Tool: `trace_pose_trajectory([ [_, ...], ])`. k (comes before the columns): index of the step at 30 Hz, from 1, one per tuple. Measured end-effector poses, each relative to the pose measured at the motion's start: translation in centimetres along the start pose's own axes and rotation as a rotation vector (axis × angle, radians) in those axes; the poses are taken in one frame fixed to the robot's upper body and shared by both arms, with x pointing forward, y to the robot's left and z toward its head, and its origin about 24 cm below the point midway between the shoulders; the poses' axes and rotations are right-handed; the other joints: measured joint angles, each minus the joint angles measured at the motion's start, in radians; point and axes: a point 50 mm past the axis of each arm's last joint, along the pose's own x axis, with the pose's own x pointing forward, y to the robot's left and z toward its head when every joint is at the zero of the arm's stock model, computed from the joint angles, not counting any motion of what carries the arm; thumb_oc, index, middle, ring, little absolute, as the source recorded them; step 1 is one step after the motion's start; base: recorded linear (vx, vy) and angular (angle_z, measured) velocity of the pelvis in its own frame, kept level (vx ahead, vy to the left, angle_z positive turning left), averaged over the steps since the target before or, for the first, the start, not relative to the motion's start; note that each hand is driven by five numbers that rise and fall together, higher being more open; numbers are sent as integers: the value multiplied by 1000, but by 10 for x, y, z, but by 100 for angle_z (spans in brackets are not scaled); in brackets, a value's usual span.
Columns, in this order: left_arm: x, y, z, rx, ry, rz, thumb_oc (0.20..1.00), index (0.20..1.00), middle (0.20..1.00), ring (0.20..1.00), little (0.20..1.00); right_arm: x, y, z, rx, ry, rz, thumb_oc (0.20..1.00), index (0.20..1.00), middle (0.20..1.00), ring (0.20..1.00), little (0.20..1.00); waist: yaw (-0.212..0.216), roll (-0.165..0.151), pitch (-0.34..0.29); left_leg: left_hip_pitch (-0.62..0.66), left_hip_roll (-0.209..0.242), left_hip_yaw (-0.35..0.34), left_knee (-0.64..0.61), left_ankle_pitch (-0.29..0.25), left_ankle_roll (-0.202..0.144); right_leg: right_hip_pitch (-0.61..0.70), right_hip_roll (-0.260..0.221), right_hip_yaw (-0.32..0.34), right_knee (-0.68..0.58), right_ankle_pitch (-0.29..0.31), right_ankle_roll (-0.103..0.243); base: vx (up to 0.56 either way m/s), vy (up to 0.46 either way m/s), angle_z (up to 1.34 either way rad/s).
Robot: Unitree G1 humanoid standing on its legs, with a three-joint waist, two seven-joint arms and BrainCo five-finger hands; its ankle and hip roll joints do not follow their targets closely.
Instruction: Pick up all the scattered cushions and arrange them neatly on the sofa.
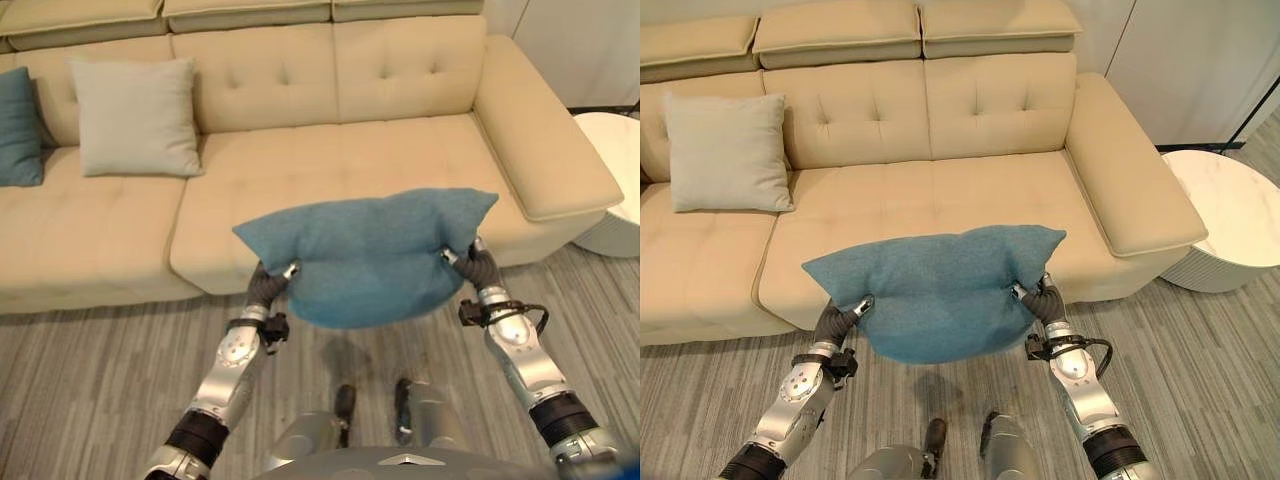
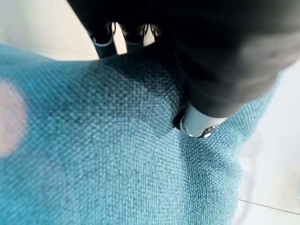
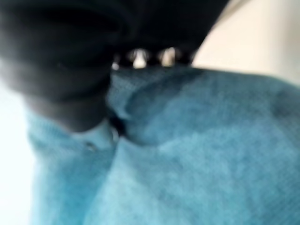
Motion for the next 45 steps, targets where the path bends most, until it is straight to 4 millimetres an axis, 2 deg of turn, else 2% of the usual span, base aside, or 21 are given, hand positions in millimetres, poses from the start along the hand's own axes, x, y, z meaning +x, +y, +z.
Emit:
trace_pose_trajectory([
  [1,2,-2,1,2,3,-7,200,200,200,200,200,-1,-1,-1,2,3,-8,200,200,200,200,200,-7,-3,-2,-2,-7,-18,3,9,-6,20,18,29,-70,18,-11,227,-153,75],
  [2,2,-8,-1,0,8,-28,200,200,200,200,200,-3,-6,-2,5,10,-31,200,200,200,200,200,-18,-4,-5,3,-15,-48,1,4,-13,67,18,32,-126,111,-46,333,-236,75],
  [6,-1,-17,-8,-32,35,-35,200,200,200,200,200,-11,-13,-13,-7,63,-49,200,200,200,200,200,-9,-4,-22,26,-8,-104,40,-29,-90,171,29,-13,-210,145,-131,226,-221,69],
  [7,0,-19,-7,-33,32,-42,200,200,200,200,200,-13,-15,-13,-7,65,-58,200,200,200,200,200,-17,-10,-23,-17,-21,-87,149,-50,-109,185,21,-33,-227,147,-150,56,-104,83],
  [9,2,-23,-7,-44,28,-47,200,200,200,200,200,-14,-18,-13,-5,65,-77,200,200,200,200,200,-20,-15,-31,-158,-20,46,394,-49,-110,202,22,-84,-234,133,-190,82,-121,78],
  [11,3,-23,-6,-46,28,-47,200,200,200,200,200,-14,-17,-14,9,66,-86,200,200,200,200,200,-29,-22,-32,-212,32,150,468,-98,-66,212,26,-129,-241,128,-226,164,-12,52],
  [14,3,-24,-6,-44,31,-50,200,200,200,200,200,-14,-19,-12,10,59,-93,200,200,200,200,200,-45,-43,-42,-189,49,174,242,-108,-54,217,14,-151,-289,144,-199,135,55,40],
  [15,3,-24,-8,-47,42,-50,200,200,200,200,200,-13,-19,-11,10,57,-94,200,200,200,200,200,-52,-53,-36,-156,42,176,96,-92,-63,229,7,-163,-303,153,-193,143,93,35],
  [17,2,-25,-10,-48,55,-50,200,200,200,200,200,-13,-20,-13,12,65,-98,200,200,200,200,200,-66,-59,-36,-144,34,176,-16,-67,-72,248,10,-169,-326,146,-184,170,102,19],
  [21,-2,-21,-13,-39,73,-41,200,200,200,200,200,-17,-16,-17,30,88,-95,200,200,200,200,200,-64,-55,-35,-96,38,170,-78,-12,-33,297,47,-138,-343,128,-168,345,232,-35],
  [23,-6,-18,-16,-31,85,-49,200,200,200,200,200,-23,-15,-20,33,99,-90,200,200,200,200,200,-63,-45,-43,-8,12,175,-51,-6,33,290,55,-88,-252,60,-148,308,250,-70],
  [24,-8,-18,-17,-34,90,-48,200,200,200,200,200,-23,-15,-19,30,96,-88,200,200,200,200,200,-65,-34,-48,30,8,174,-78,-4,37,278,61,-74,-212,35,-129,113,205,-59],
  [25,-7,-20,-17,-38,89,-58,200,200,200,200,200,-24,-16,-17,28,90,-92,200,200,200,200,200,-83,-16,-49,57,15,174,-107,71,37,271,69,-79,-165,12,-132,138,250,-34],
  [26,-5,-21,-15,-40,82,-62,200,200,200,200,200,-22,-17,-15,28,81,-95,200,200,200,200,200,-85,-14,-42,64,16,179,-99,65,44,223,67,-80,-69,-2,-110,150,253,-36],
  [28,-4,-19,-13,-30,75,-61,200,200,200,200,200,-20,-17,-11,31,61,-94,200,200,200,200,200,-76,-9,-28,77,12,199,-100,61,48,35,32,-118,305,-60,-27,90,98,-24],
  [29,-5,-19,-15,-31,83,-60,200,200,200,200,200,-22,-18,-11,25,64,-92,200,200,200,200,200,-90,-5,-28,101,-9,205,-100,43,73,-25,-42,-130,397,-108,-11,89,96,-8],
  [32,-5,-15,-13,-28,75,-48,200,200,200,200,200,-21,-14,-10,21,59,-76,200,200,200,200,200,-64,10,-21,118,-12,235,-103,25,77,-52,-133,-153,312,-110,1,180,42,-35],
  [35,-5,-4,-11,-19,67,-14,200,200,200,200,200,-20,-7,-10,24,61,-24,200,200,200,200,200,3,10,-21,121,20,293,-105,1,48,-20,-112,-168,-28,-48,13,174,-70,-66],
  [38,-3,-4,-9,-19,62,-14,200,200,200,200,200,-21,-7,-11,24,66,-23,200,200,200,200,200,-11,-9,-18,136,15,279,-104,-9,34,13,-69,-66,-243,99,22,213,-119,18],
  [43,-12,-6,-19,-41,94,-9,200,200,200,200,200,-23,-9,-15,22,81,-31,200,200,200,200,200,-10,-28,-17,209,10,230,-117,-60,-8,101,-66,-65,-311,267,-11,325,-199,26],
  [45,-16,-10,-25,-64,111,-12,200,200,200,200,200,-26,-11,-18,22,94,-39,200,200,200,200,200,-26,-14,-29,216,46,182,-97,-101,-17,114,-37,-78,-263,261,-46,357,-308,57],
])
